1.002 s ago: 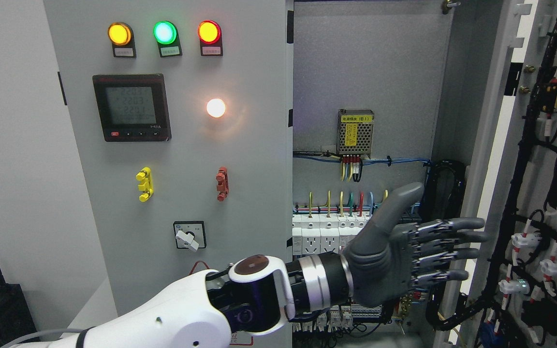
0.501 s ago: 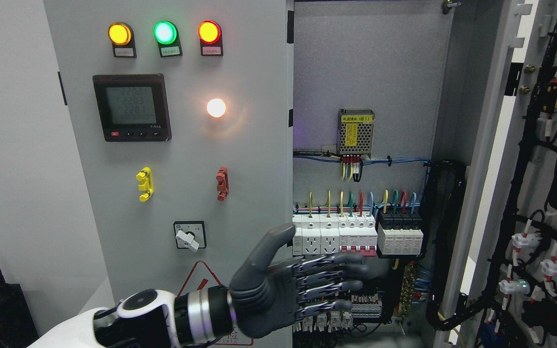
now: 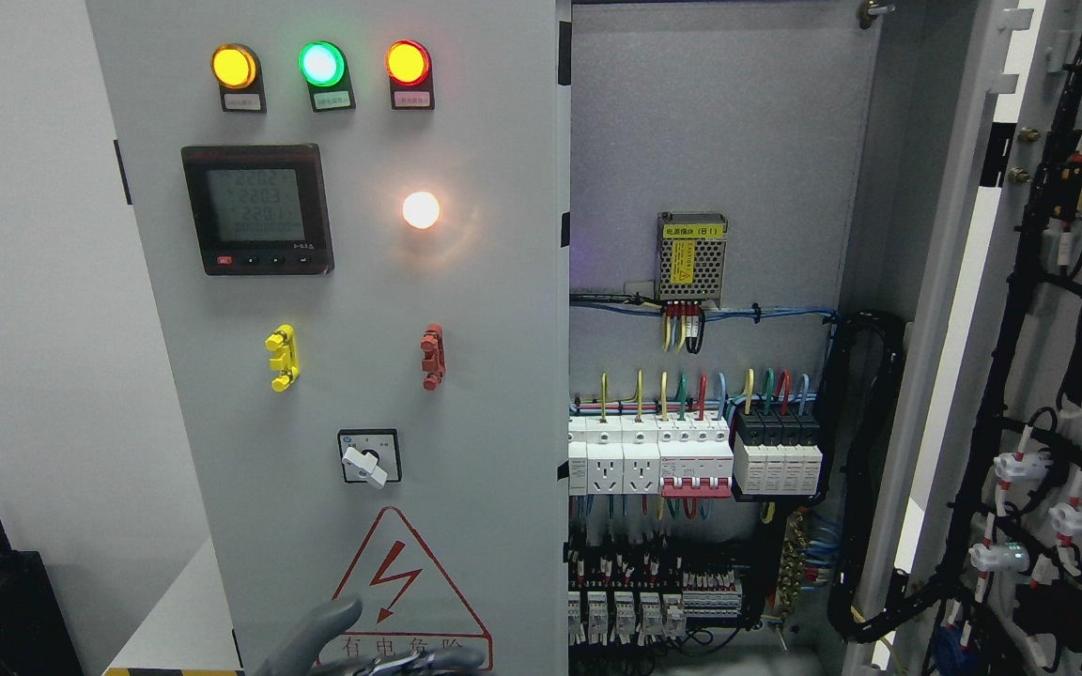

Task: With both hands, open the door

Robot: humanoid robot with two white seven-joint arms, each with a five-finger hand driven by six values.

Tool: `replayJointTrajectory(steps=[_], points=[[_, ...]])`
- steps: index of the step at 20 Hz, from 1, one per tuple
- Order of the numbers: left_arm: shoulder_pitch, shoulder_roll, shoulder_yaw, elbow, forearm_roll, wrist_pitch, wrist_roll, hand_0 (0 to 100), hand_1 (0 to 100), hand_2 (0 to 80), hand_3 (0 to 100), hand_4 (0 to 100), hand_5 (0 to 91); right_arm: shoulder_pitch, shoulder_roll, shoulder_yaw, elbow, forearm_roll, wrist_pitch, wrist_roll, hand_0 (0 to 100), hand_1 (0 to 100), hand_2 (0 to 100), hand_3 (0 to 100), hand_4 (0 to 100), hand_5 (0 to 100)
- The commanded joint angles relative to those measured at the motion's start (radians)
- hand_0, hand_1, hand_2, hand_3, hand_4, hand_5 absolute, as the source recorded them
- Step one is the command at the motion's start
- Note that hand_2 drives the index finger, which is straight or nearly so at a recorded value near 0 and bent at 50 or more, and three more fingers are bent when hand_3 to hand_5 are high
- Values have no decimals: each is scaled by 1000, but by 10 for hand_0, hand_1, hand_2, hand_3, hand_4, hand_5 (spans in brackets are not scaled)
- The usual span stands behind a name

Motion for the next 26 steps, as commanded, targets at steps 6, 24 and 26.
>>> replayJointTrajectory(steps=[6,24,26], points=[[665,267,173,204,-206,-320,-36,0,0,0,0,33,0,0,0,0,0,0,0,0,0,0,0,0,0,0],[1396,-374,486,903,-554,-517,-28,0,0,0,0,32,0,0,0,0,0,0,0,0,0,0,0,0,0,0],[1329,-501,489,1101,-629,-517,-30,0,0,0,0,32,0,0,0,0,0,0,0,0,0,0,0,0,0,0]])
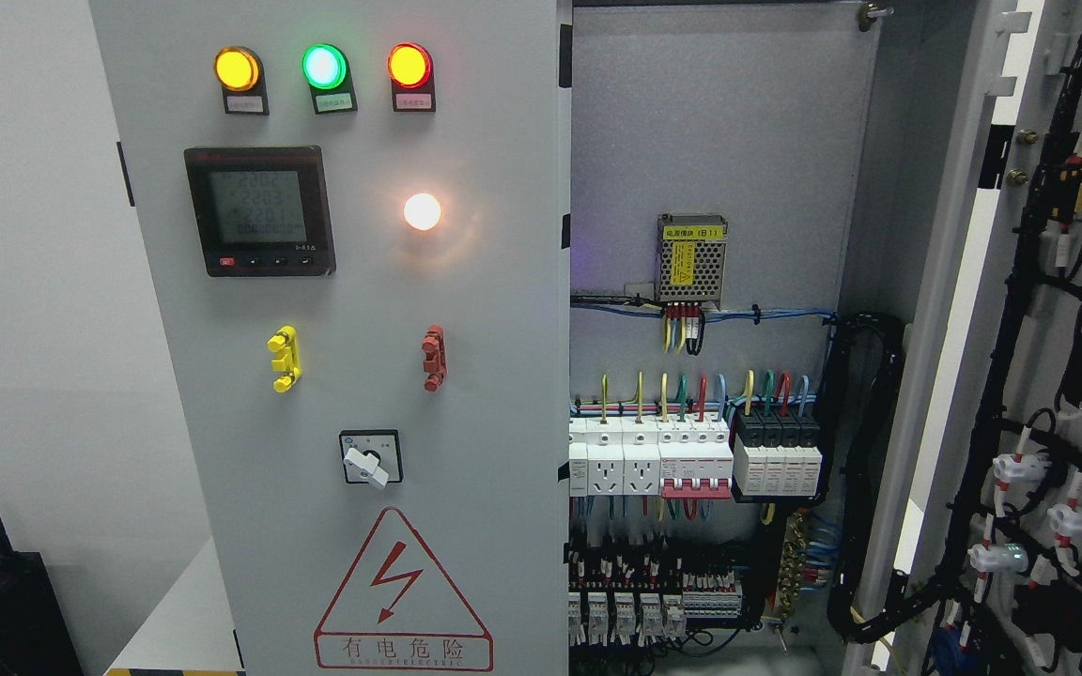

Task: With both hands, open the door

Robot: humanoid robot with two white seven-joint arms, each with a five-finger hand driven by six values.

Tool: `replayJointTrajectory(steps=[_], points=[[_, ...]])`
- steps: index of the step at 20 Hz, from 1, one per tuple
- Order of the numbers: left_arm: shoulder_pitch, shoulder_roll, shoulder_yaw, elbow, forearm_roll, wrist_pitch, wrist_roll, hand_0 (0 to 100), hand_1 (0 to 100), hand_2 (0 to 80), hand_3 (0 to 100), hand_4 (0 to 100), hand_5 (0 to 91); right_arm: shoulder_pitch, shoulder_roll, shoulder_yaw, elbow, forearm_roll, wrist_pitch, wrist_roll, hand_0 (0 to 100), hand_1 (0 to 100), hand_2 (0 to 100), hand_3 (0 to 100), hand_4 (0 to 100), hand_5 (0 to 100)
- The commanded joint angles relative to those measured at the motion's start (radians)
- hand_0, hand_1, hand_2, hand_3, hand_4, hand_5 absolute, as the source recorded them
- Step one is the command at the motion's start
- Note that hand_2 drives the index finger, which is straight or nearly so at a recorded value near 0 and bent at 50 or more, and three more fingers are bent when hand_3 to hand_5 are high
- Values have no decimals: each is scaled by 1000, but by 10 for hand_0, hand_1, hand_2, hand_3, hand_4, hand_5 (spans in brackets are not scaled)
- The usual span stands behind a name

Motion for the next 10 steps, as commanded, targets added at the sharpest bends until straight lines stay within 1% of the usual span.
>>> replayJointTrajectory(steps=[1,3,5,8,10], points=[[-26,-460,157,627,-177,-2,-3,0,0,0,0,32,0,0,0,0,0,0,-1,-1,0,0,0,0,0,0],[-106,-586,183,818,-217,-2,-4,0,0,0,0,33,0,0,0,0,0,0,-1,-1,0,0,0,0,0,0],[-172,-675,221,948,-281,0,-3,0,0,0,0,33,0,0,0,0,0,0,-1,-1,0,0,0,0,0,0],[-237,-749,298,1028,-352,15,-3,0,0,0,0,33,0,0,0,0,0,0,-1,1,0,0,0,0,0,0],[-266,-793,324,1059,-410,32,0,0,0,0,0,33,0,0,0,0,-1,0,-1,-1,0,0,0,0,0,0]])
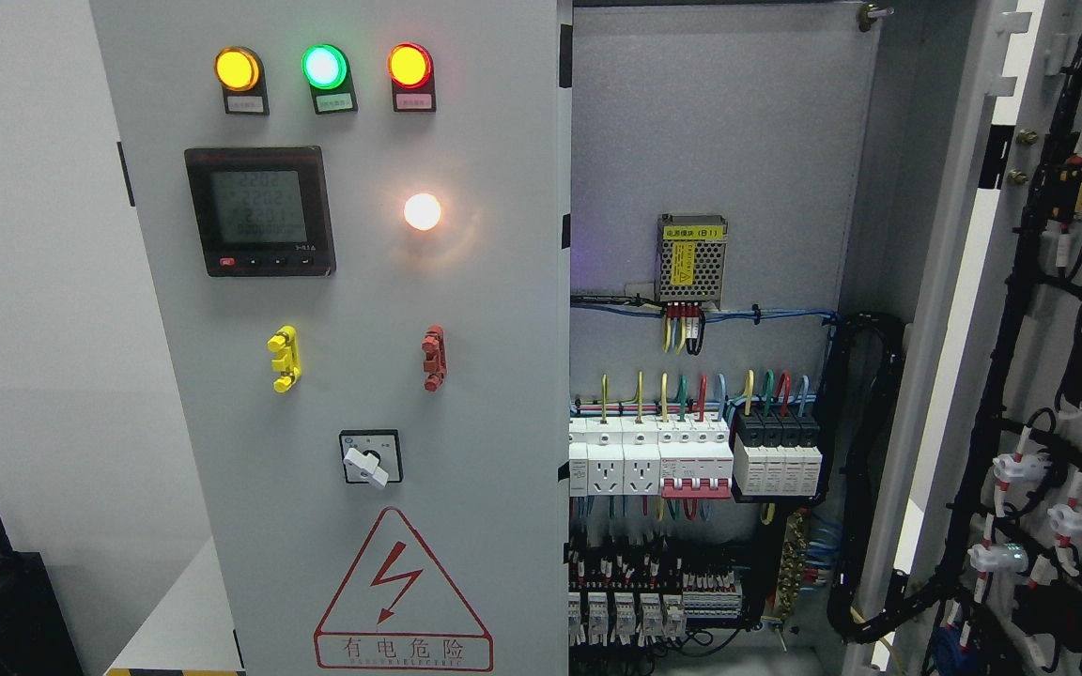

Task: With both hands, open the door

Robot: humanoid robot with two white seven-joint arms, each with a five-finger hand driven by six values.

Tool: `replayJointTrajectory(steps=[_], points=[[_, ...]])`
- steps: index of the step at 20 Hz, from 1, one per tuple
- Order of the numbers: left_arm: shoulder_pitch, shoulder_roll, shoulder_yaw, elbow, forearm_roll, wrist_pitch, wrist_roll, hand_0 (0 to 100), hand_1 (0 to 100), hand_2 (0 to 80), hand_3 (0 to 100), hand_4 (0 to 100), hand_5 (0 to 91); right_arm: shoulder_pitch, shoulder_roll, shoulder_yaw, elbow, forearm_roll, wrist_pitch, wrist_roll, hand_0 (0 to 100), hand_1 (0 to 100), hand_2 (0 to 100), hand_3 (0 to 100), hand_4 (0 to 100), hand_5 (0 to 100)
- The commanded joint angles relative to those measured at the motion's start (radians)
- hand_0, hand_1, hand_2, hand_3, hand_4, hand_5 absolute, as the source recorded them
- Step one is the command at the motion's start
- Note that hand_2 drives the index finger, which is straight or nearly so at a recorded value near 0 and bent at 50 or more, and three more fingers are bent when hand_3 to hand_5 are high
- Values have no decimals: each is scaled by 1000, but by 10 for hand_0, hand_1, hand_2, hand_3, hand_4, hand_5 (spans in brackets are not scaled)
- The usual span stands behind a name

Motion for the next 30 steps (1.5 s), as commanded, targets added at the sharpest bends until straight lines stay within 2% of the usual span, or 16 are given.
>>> replayJointTrajectory(steps=[1,3,7,10,14,17,19,23,24,27,30], points=[[-124,-416,194,526,-175,42,2,0,0,0,0,33,0,0,0,0,0,0,-1,-1,0,0,0,0,0,0],[-157,-451,232,564,-216,77,11,0,0,0,0,33,0,0,0,0,0,0,-1,-1,0,0,0,0,0,0],[-239,-537,263,649,-275,105,92,0,0,0,0,33,0,0,0,0,0,0,-1,-1,0,0,0,0,0,0],[-253,-572,289,652,-314,107,131,0,0,0,0,32,0,0,0,0,0,0,-1,-1,0,0,0,0,0,0],[-264,-594,439,651,-526,108,189,0,0,0,0,33,0,0,0,0,-1,0,-1,-1,0,0,0,0,0,0],[-264,-608,490,651,-610,114,206,0,0,0,0,33,0,0,0,0,0,0,-1,-1,0,0,0,0,0,0],[-264,-611,513,641,-650,165,208,0,0,0,0,33,0,0,0,0,0,0,-1,-1,0,0,0,0,0,0],[-264,-615,552,626,-678,214,215,0,0,0,0,33,0,0,0,0,0,0,-1,-1,0,0,0,0,0,0],[-264,-615,552,626,-678,220,235,0,0,0,0,33,0,0,0,0,0,0,-1,-1,0,0,0,0,0,0],[-264,-615,552,625,-681,249,339,0,0,0,0,33,0,0,0,0,0,0,-1,-1,0,0,0,0,0,0],[-266,-617,553,620,-701,268,387,0,0,0,0,33,0,0,0,0,0,0,-1,1,0,0,0,0,0,0]])
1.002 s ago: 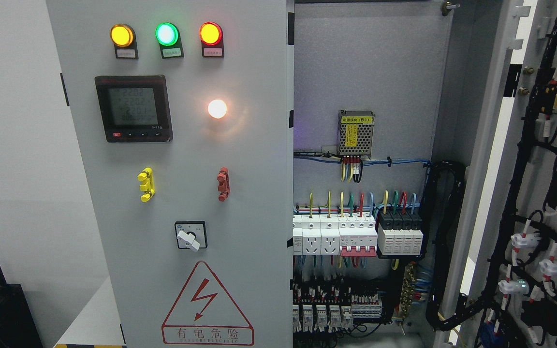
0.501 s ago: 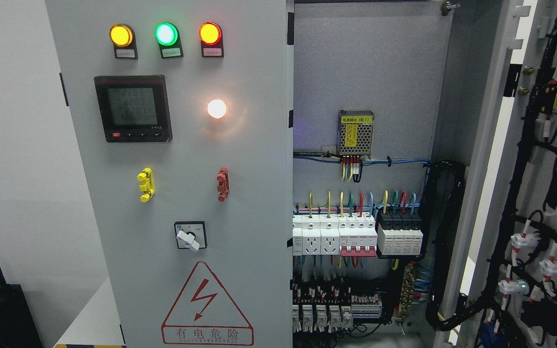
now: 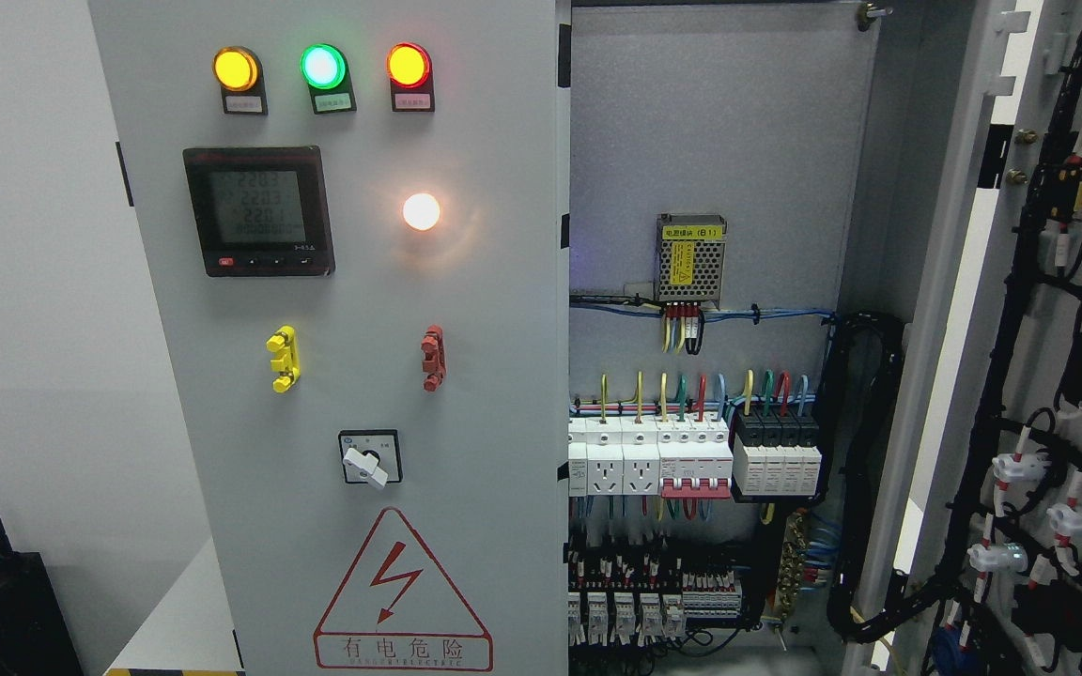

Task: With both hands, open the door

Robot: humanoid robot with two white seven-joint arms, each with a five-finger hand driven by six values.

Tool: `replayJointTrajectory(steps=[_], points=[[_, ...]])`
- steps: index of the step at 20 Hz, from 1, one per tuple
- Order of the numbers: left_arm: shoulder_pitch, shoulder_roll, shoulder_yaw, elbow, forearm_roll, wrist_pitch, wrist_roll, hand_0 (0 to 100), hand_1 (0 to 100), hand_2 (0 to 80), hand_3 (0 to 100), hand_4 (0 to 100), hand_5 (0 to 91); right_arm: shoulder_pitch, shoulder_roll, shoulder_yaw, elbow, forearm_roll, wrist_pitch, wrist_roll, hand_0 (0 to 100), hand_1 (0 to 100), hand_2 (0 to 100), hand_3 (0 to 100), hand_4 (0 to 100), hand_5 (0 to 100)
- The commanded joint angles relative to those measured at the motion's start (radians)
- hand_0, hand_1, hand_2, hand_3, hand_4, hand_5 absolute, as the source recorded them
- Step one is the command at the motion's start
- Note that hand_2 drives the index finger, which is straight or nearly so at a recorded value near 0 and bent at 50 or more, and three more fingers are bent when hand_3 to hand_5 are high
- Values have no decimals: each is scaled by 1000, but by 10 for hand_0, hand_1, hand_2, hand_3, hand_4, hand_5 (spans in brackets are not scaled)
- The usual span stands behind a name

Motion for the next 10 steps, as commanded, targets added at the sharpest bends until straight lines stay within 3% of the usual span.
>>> replayJointTrajectory(steps=[1,3,7,10], points=[[-5,-61,92,43,-32,19,67,0,0,0,0,33,0,0,0,0,0,0,-1,-1,0,0,0,0,0,0],[-5,-61,107,42,-25,21,111,0,0,0,0,33,0,0,0,0,0,0,-1,-1,0,0,0,0,0,0],[-5,-61,128,34,-3,36,115,0,0,0,0,33,0,-2,0,-3,-1,0,-1,-1,0,0,0,0,0,0],[-5,-61,133,33,81,40,112,0,0,0,0,33,0,-23,-2,-3,-1,2,-1,-1,0,0,0,0,0,0]])
